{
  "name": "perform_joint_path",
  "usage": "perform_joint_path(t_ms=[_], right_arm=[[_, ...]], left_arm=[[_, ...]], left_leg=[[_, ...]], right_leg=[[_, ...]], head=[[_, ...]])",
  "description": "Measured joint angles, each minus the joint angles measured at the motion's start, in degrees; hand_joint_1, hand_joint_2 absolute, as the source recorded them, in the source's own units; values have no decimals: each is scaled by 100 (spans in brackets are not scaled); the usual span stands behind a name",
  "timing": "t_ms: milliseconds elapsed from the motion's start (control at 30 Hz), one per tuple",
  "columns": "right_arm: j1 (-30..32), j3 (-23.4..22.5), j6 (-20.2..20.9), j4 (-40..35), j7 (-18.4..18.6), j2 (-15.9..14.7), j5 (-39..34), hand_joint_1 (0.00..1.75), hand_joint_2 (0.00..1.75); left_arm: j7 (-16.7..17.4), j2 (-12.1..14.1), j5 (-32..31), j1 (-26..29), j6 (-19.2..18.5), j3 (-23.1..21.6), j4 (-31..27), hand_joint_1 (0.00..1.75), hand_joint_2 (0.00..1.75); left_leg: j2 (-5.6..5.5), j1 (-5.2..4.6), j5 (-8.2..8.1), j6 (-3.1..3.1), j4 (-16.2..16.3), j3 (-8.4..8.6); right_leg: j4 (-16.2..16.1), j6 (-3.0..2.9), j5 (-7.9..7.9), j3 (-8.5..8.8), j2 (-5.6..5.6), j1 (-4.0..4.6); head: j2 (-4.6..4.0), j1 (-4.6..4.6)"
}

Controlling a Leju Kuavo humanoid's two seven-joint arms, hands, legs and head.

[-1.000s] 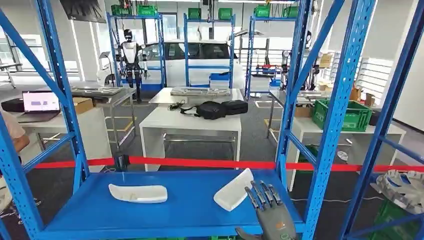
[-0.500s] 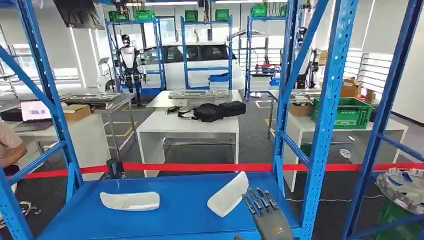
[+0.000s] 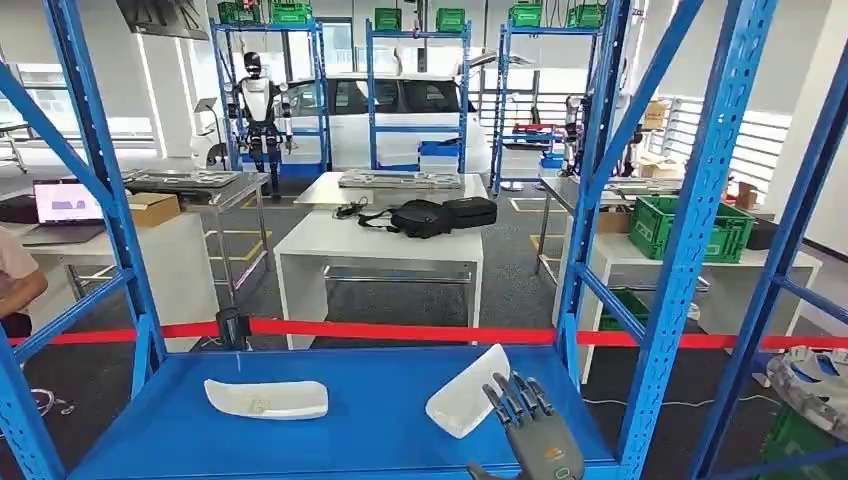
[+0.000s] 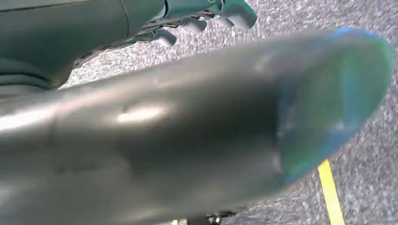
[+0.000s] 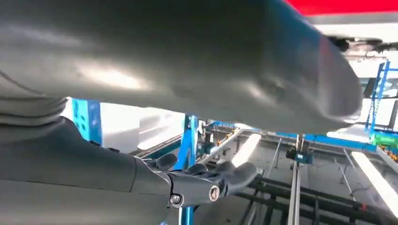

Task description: Take the parts from the cabinet and place them on the table.

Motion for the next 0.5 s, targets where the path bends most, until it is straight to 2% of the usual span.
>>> perform_joint_path(t_ms=[67, 100, 133, 167, 200, 233, 267, 300, 400, 433, 467, 500], right_arm=[[26, 0, 0, 13, -2, 0, 0, 0, 0], [46, 0, 2, 28, -4, -2, -8, 0, 0], [62, 0, 2, 41, -48, 0, -32, 0, 0], [64, 0, 4, 52, -112, -2, -66, 0, 0], [60, 0, 2, 52, -160, -2, -96, 0, 0], [50, 0, -2, 52, -217, -2, -131, 0, 0], [38, 0, -13, 55, -298, -2, -173, 0, 0], [25, 2, -26, 61, -370, 2, -208, 0, 0], [25, 4, -39, 66, -485, 4, -284, 0, 0], [20, 4, -42, 63, -498, 4, -297, 0, 0], [19, 7, -44, 61, -531, 18, -299, 0, 0], [9, 7, -46, 61, -525, 24, -308, 0, 0]], left_arm=[[0, 2, 0, -6, 0, 0, 0, 0, 0], [0, 2, 0, -4, -2, 0, 0, 0, 0], [0, 0, 0, 4, -2, 0, 2, 0, 0], [2, 0, 0, 9, -4, 2, 2, 0, 0], [2, -7, -2, 7, -11, 2, 4, 0, 0], [6, -13, -2, 3, -18, 0, 4, 0, 0], [15, -15, -2, 0, -22, 0, 4, 0, 0], [20, -15, -4, -16, -22, 0, 2, 0, 0], [35, -22, -9, -29, -31, -2, 4, 0, 0], [33, -20, -9, -37, -33, -2, 4, 0, 0], [30, -20, -9, -35, -33, -2, 0, 0, 0], [33, -24, -9, -43, -33, -2, 4, 0, 0]], left_leg=[[3, -6, -36, 38, 3, 22], [0, -6, -53, 36, 9, 32], [-6, -6, -74, 34, 16, 49], [-13, -6, -107, 23, 22, 84], [-18, -6, -134, 9, 26, 122], [-19, -6, -167, -12, 30, 169], [-16, -6, -202, -40, 30, 198], [-17, -48, -229, -82, 46, 190], [-10, -19, -235, -164, -13, 221], [-8, -42, -266, -217, -22, 259], [-9, -18, -297, -237, 70, 216], [-2, -19, -414, -250, 311, 100]], right_leg=[[987, 32, -364, -571, -1, -17], [1298, 35, -413, -783, -1, -18], [1377, 30, -331, -895, -1, -19], [1104, 14, -50, -840, -1, -21], [690, -6, 228, -680, -1, -19], [152, -38, 526, -450, -2, -14], [-331, -79, 689, -265, -11, -2], [-418, -96, 578, -177, -10, 37], [-412, -160, 548, -180, 3, 59], [-466, -203, 563, -136, 10, 19], [-502, -235, 570, -82, 6, -2], [-509, -280, 546, -52, 0, -10]], head=[[0, 2], [0, 2], [-2, 4], [0, 9], [0, 9], [-2, 11], [-2, 13], [-2, 4], [-2, 0], [0, 0], [0, 2], [-2, -24]])
